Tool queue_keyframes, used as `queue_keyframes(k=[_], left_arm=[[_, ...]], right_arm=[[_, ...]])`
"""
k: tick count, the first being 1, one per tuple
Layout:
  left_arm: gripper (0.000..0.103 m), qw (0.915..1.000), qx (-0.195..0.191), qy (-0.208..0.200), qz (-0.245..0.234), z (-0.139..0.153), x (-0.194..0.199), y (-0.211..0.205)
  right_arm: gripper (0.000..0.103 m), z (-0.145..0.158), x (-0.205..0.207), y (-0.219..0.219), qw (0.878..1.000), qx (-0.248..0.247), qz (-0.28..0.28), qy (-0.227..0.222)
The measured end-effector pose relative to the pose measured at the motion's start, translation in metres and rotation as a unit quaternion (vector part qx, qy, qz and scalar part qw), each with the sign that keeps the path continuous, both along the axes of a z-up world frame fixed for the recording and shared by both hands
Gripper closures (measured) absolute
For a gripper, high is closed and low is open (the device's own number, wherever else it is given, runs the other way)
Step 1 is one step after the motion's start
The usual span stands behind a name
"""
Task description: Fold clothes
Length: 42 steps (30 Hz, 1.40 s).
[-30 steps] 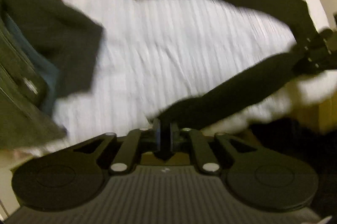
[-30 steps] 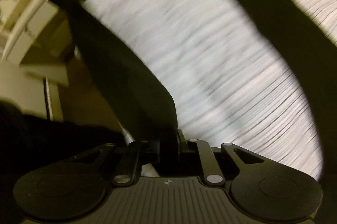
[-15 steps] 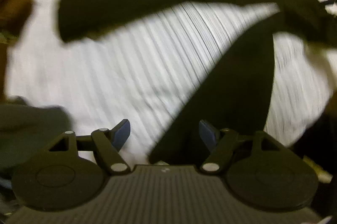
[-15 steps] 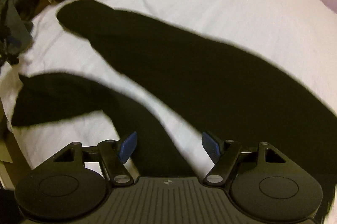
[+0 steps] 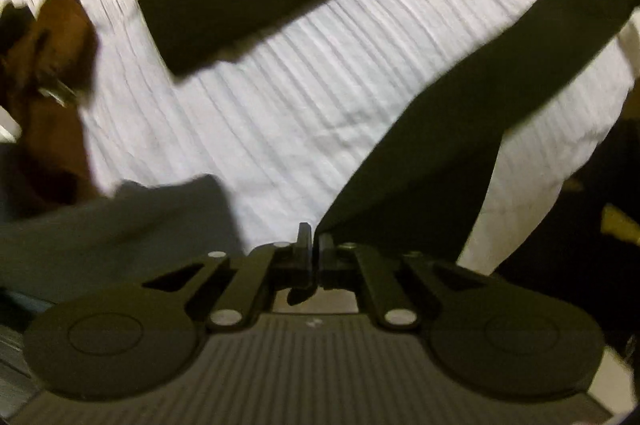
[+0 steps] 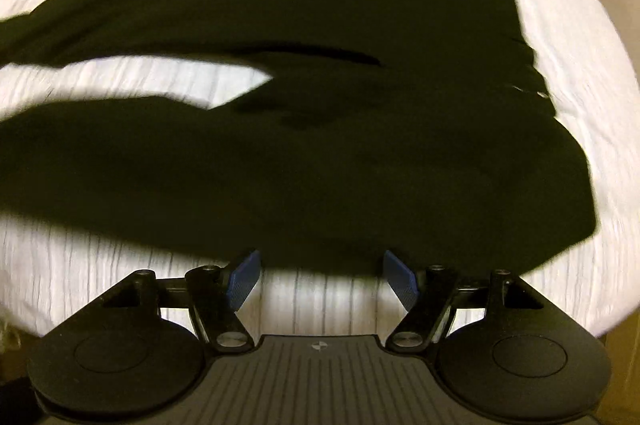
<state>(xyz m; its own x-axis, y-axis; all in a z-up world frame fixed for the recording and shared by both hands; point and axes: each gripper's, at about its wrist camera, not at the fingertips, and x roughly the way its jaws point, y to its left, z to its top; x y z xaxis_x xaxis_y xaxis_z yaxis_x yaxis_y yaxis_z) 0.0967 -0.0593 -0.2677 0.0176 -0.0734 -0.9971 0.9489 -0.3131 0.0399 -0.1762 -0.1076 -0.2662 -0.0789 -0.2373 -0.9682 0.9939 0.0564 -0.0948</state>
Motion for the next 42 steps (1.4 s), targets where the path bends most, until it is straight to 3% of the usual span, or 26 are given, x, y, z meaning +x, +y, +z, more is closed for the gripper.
queue_keyframes(k=[3,5,8,13,16,21,26,28,31,34,37,39,42], left_arm=[[0.099,0.9965,0.018,-0.041,-0.071,-0.015,-0.016,-0.001],[0.099,0.9897,0.027,-0.071,-0.121,-0.028,-0.027,0.006],[0.099,0.9854,0.06,-0.073,-0.142,-0.046,-0.037,0.028],[0.099,0.9868,0.095,-0.041,-0.125,-0.04,-0.036,0.072],[0.099,0.9906,0.082,-0.024,-0.107,-0.024,-0.037,0.089],[0.1,0.9926,-0.002,-0.064,-0.104,0.013,-0.034,0.069],[0.1,0.9856,-0.1,-0.094,-0.098,0.074,-0.031,0.052],[0.1,0.9846,-0.096,-0.091,-0.114,0.083,-0.039,0.063],[0.1,0.988,-0.04,-0.065,-0.134,0.063,-0.051,0.091],[0.1,0.988,0.032,-0.048,-0.143,0.013,-0.064,0.12],[0.093,0.983,0.09,-0.058,-0.149,-0.03,-0.069,0.141],[0.087,0.9849,0.09,-0.05,-0.139,-0.038,-0.067,0.142],[0.075,0.9926,0.043,-0.041,-0.106,-0.037,-0.056,0.121]], right_arm=[[0.031,0.001,-0.008,0.002,0.999,-0.006,-0.041,-0.006],[0.031,0.0,-0.015,0.005,0.998,-0.005,-0.062,-0.012],[0.031,0.001,-0.025,0.011,0.996,-0.003,-0.084,-0.017],[0.031,0.008,-0.03,0.015,0.996,-0.013,-0.092,-0.017],[0.031,0.005,-0.021,0.011,0.996,-0.012,-0.086,-0.027],[0.031,-0.002,0.009,-0.003,0.998,-0.011,-0.048,-0.043],[0.031,0.005,0.024,-0.023,0.998,-0.032,-0.032,-0.05],[0.031,0.008,0.026,-0.026,0.997,-0.039,-0.032,-0.049],[0.031,0.006,0.025,-0.022,0.997,-0.037,-0.039,-0.048],[0.031,0.0,0.024,-0.015,0.997,-0.026,-0.047,-0.047],[0.031,-0.007,0.022,-0.004,0.997,-0.007,-0.056,-0.05],[0.031,-0.007,0.021,0.004,0.997,0.002,-0.054,-0.048],[0.031,-0.003,0.026,0.01,0.999,0.004,-0.03,-0.039]])
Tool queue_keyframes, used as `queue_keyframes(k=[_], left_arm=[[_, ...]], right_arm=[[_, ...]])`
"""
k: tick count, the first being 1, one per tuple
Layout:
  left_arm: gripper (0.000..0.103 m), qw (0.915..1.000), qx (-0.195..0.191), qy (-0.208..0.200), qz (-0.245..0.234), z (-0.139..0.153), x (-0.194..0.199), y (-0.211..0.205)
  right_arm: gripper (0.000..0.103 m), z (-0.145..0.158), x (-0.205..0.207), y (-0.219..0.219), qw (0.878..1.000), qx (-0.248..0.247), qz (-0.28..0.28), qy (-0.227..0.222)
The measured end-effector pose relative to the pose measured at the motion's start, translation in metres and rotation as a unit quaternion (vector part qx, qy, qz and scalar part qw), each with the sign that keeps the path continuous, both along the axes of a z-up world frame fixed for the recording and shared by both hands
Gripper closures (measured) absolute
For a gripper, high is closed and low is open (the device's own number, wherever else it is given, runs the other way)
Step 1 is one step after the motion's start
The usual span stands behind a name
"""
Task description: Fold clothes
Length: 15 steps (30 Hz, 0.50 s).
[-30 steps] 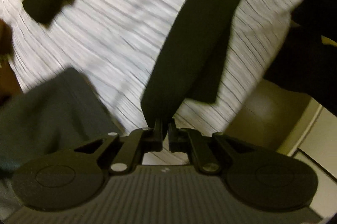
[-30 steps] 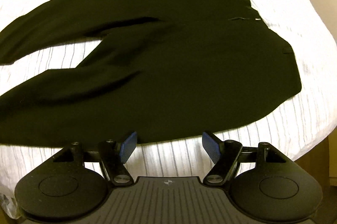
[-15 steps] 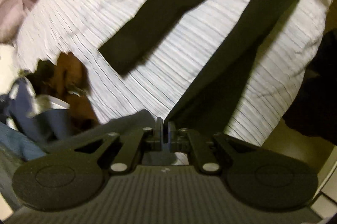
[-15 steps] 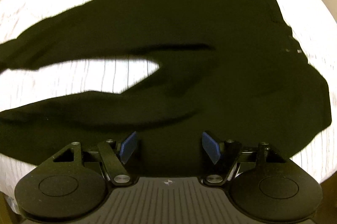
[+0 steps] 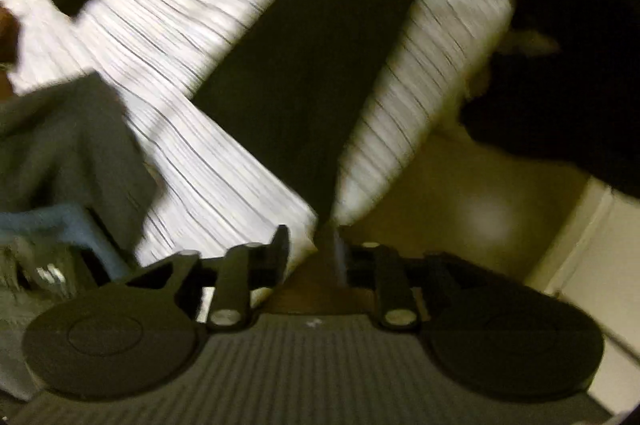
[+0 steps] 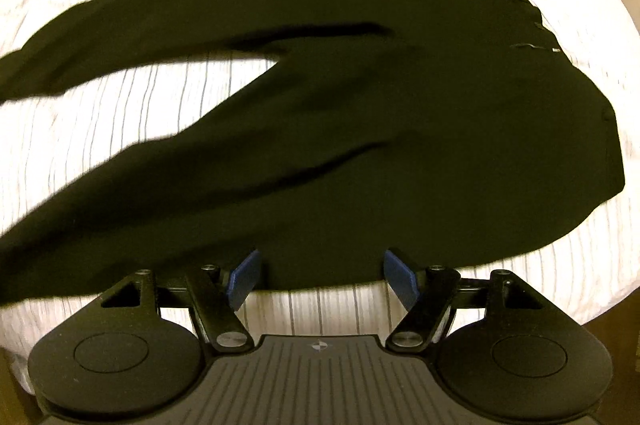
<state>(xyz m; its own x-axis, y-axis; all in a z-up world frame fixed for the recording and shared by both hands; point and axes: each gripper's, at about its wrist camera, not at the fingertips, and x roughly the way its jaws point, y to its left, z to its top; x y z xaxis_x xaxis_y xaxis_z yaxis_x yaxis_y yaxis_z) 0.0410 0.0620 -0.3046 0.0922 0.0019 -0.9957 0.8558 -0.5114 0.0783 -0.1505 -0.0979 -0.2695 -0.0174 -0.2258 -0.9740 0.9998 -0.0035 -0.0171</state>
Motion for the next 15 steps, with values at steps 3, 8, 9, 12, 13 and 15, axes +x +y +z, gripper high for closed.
queue_keyframes(k=[3,8,9,12,13,15], left_arm=[[0.068,0.9985,-0.054,0.0,0.007,-0.01,0.006,-0.034],[0.061,0.9964,-0.076,0.036,-0.015,-0.048,0.013,-0.096],[0.061,0.9965,-0.068,0.044,-0.018,-0.057,0.015,-0.107],[0.103,0.9971,-0.027,0.07,-0.014,-0.076,0.019,-0.124],[0.103,0.9973,-0.029,0.067,-0.01,-0.074,0.022,-0.127],[0.101,0.9952,-0.063,0.072,0.02,-0.049,0.039,-0.129]], right_arm=[[0.031,0.005,0.013,-0.004,0.999,-0.008,0.051,0.005],[0.031,0.007,0.042,-0.023,0.988,-0.024,0.151,0.011],[0.031,0.007,0.047,-0.028,0.986,-0.026,0.167,0.008],[0.031,0.001,0.056,-0.045,0.978,-0.025,0.207,0.014],[0.031,-0.001,0.055,-0.05,0.977,-0.022,0.212,0.018],[0.031,-0.004,0.052,-0.058,0.976,-0.018,0.216,0.024]])
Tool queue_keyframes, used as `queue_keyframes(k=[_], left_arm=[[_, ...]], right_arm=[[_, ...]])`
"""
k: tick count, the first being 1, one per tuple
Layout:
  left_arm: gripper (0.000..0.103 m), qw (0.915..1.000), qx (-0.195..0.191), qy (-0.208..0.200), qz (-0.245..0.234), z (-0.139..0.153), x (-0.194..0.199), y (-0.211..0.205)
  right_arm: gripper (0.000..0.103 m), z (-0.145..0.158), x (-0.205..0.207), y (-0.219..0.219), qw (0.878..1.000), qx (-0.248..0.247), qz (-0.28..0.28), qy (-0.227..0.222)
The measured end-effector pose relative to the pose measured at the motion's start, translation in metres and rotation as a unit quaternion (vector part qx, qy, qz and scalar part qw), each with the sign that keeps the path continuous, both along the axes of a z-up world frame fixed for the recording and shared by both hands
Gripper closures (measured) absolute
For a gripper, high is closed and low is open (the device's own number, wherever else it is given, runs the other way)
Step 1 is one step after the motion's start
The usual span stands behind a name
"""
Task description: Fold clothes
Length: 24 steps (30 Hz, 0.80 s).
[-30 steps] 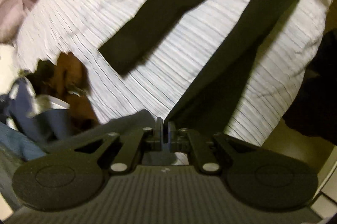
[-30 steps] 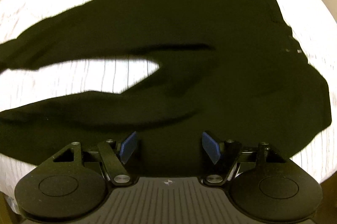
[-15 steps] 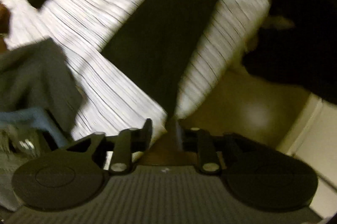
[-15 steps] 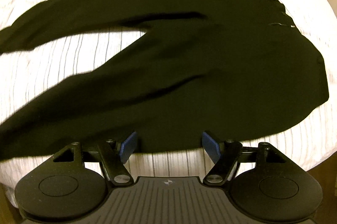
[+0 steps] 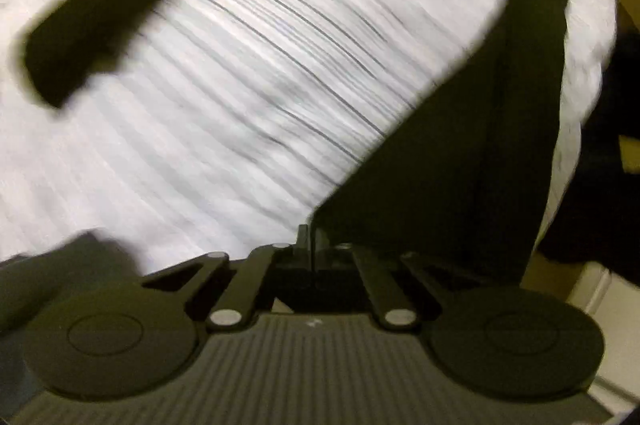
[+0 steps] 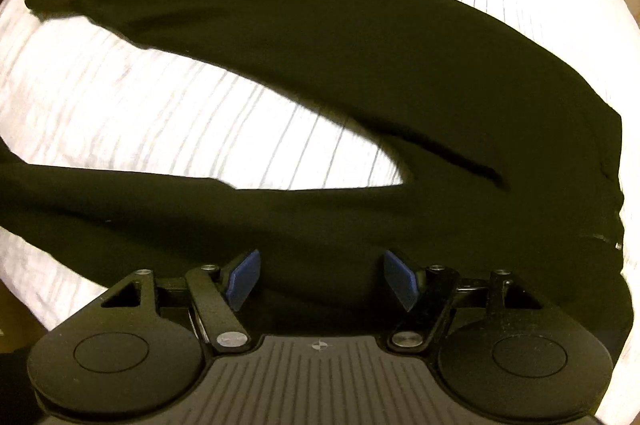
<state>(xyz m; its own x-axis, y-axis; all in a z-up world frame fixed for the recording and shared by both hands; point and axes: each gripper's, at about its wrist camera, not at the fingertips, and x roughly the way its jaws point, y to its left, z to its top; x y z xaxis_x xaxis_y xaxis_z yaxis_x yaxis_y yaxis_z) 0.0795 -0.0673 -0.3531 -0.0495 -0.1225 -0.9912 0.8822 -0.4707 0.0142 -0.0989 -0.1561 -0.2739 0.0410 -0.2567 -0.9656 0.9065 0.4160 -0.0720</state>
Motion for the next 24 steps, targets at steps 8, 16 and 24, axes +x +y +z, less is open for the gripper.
queue_keyframes(k=[8,16,24], left_arm=[[0.103,0.9804,-0.077,-0.101,0.15,0.065,0.067,-0.005],[0.076,0.9976,-0.045,0.016,0.05,0.03,-0.052,0.004],[0.061,0.9975,-0.007,0.051,-0.048,0.002,-0.164,0.01]], right_arm=[[0.031,-0.006,-0.046,0.01,0.992,0.022,-0.124,-0.013],[0.031,-0.02,-0.124,0.055,0.939,0.027,-0.335,-0.076],[0.031,-0.048,-0.219,0.094,0.841,-0.025,-0.503,-0.197]])
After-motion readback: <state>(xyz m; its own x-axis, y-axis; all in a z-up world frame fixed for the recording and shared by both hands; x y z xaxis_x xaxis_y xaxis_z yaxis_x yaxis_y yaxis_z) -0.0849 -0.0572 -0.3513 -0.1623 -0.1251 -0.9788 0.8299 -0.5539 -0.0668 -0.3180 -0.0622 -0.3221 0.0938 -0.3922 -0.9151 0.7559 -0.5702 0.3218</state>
